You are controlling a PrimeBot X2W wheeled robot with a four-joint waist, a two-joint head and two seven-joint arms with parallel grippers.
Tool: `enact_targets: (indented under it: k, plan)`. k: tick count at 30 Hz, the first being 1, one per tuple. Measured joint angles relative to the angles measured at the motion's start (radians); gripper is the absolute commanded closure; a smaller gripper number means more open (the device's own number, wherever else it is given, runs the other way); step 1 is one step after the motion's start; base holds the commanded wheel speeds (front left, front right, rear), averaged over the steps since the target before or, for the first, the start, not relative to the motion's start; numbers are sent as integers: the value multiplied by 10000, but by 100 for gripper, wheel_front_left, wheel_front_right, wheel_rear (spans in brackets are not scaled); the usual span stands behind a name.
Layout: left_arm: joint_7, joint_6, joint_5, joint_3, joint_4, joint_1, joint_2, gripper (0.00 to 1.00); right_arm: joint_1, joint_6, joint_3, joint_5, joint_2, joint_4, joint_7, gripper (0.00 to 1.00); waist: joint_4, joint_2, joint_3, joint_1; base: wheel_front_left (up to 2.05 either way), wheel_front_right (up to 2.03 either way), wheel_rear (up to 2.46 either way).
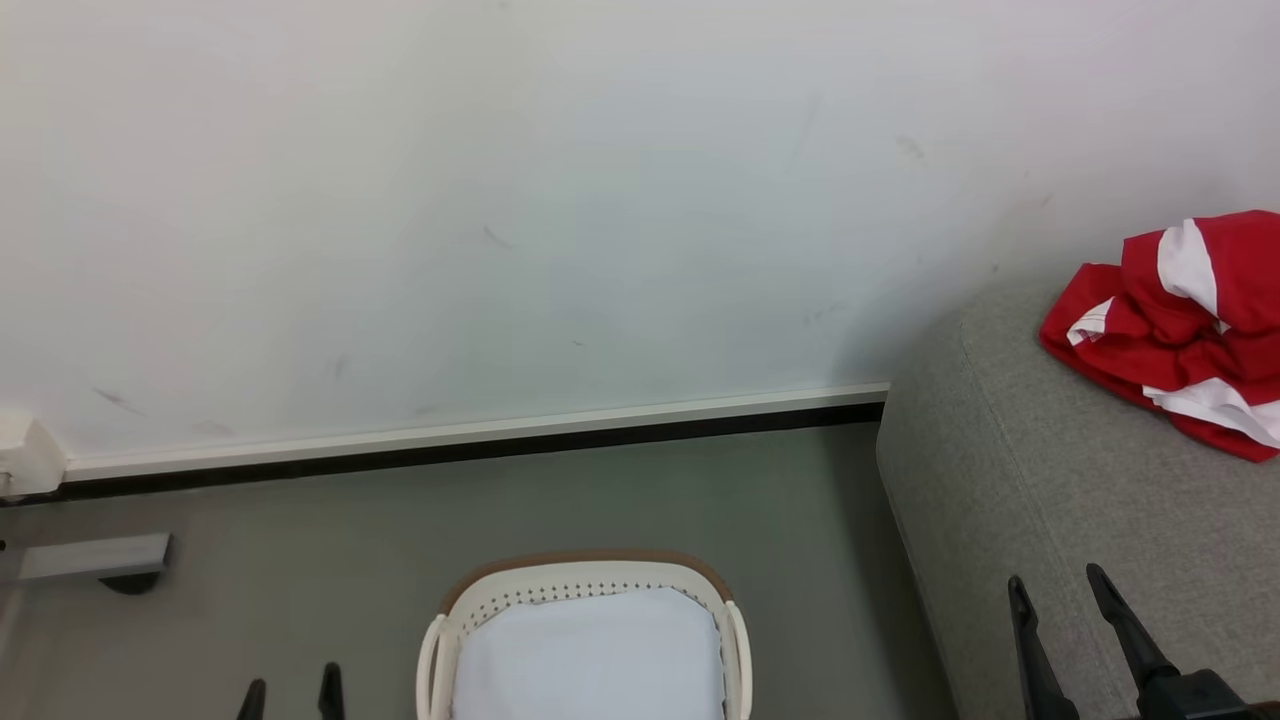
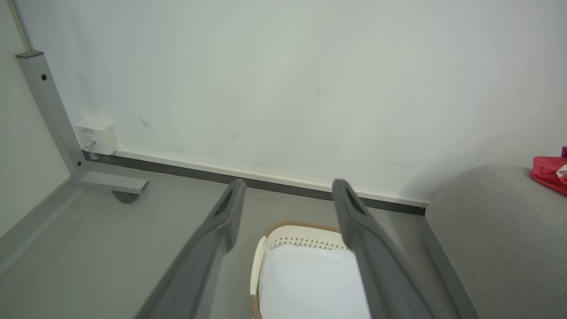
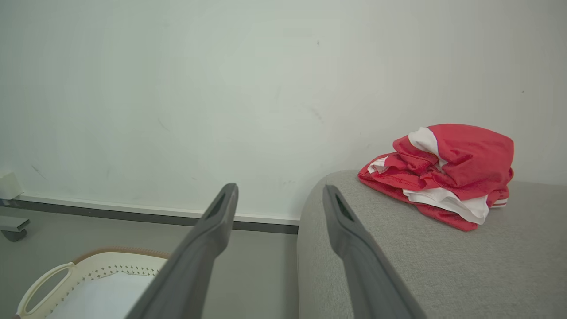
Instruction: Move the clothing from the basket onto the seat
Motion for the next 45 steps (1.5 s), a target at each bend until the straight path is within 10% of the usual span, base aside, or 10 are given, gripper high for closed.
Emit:
enact_targets:
  k: [45]
  plan:
    - [0, -408, 148, 140, 303, 3, -111, 0, 6, 0, 136, 602, 33, 918, 0, 0, 286, 0, -142, 2, 0, 0, 0]
